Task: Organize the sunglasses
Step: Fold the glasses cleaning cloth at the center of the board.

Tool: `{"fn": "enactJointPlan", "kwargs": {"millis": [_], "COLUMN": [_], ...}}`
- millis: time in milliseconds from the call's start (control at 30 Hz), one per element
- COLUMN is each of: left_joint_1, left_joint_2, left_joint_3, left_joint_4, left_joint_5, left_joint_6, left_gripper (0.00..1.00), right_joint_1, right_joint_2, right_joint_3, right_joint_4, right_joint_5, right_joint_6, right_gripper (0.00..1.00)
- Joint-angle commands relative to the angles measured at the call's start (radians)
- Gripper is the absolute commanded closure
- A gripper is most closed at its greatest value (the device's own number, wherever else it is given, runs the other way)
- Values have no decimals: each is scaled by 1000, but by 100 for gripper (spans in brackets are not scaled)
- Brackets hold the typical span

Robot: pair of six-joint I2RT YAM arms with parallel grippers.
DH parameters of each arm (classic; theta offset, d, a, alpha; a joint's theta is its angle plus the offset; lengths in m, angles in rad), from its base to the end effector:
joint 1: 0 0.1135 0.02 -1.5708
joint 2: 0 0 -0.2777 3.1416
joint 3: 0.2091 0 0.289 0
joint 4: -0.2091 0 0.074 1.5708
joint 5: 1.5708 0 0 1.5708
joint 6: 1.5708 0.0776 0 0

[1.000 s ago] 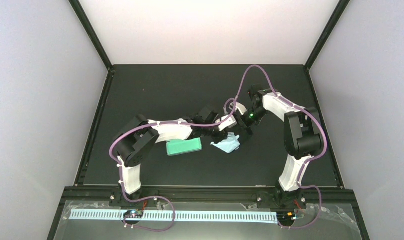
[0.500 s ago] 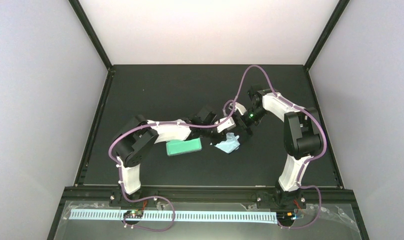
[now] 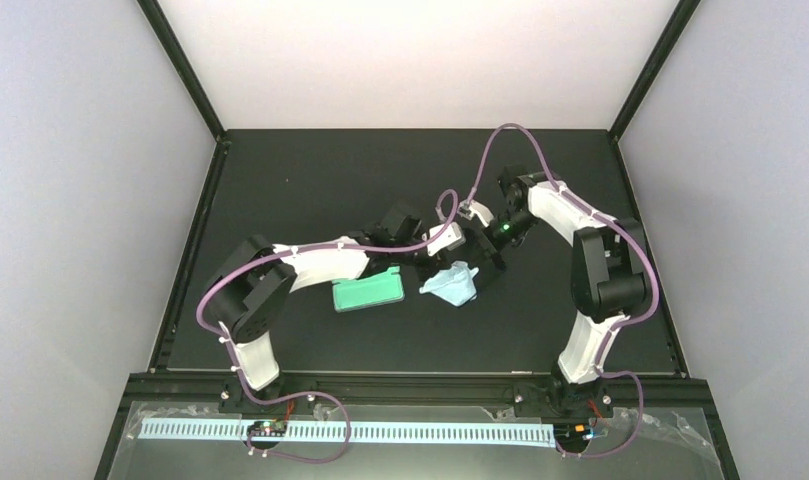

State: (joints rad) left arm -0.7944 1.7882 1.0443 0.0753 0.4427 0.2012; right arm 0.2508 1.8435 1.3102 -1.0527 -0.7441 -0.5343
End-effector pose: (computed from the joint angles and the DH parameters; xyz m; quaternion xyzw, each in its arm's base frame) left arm 0.2857 -0.3384 0.1480 0.5033 0.7257 -0.3133 0.3490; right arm 0.3422 0.1419 0.1578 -0.3538 0.8618 0.3609 0.0443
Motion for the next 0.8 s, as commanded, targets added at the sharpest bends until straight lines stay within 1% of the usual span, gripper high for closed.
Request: {"fn": "enactJointPlan", "kwargs": {"millis": [0, 167, 367, 467, 600, 767], "left_joint_1": [9, 26, 39, 40, 40, 35], "left_joint_2": [-39, -77, -119, -143, -175, -240], "left_joint_3": [-4, 2, 23, 44, 72, -1], "left_joint_4": [29, 8, -74, -144, -261, -304], "left_joint_5": [30, 54, 99, 127, 173, 192], "left_joint_6": [15, 35, 112, 169, 223, 283], "left_gripper": [99, 98, 99, 99, 99, 98], "right_joint_1": [-4, -4, -1, 5, 19, 55], "right_joint_2": [-59, -85, -96, -116, -173, -247], "right_joint_3": [49, 80, 130, 137, 86, -46], "right_joint_4": [-38, -60, -120, -160, -195, -193], "right_joint_5": [-34, -32, -46, -72, -90, -87], "right_joint_6": [-43, -46, -72, -108, -169, -226], "right_gripper": [99, 99, 99, 99, 99, 99]}}
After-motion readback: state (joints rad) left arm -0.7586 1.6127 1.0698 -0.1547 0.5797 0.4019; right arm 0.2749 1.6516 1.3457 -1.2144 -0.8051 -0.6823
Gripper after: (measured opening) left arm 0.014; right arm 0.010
